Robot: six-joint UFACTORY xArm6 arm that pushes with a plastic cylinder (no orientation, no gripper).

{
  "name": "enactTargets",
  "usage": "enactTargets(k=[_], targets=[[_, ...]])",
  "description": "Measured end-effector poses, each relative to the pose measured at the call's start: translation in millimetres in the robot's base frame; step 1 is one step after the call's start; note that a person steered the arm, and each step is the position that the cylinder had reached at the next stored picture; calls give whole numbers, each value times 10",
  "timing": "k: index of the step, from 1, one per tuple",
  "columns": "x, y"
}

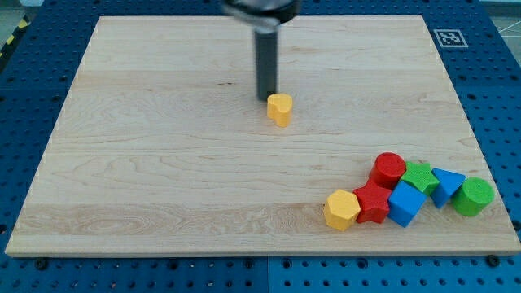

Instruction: Slide the yellow heart slightly down

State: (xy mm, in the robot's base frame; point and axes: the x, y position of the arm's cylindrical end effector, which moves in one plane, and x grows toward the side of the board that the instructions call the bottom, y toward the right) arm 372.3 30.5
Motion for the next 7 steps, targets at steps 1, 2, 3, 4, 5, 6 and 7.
enactTargets(k=[1, 2, 3, 4, 5, 6, 7], targets=[[-112, 188], [-101, 188], [-117, 179], [-104, -30], [20, -44], [182, -44], [495, -44]])
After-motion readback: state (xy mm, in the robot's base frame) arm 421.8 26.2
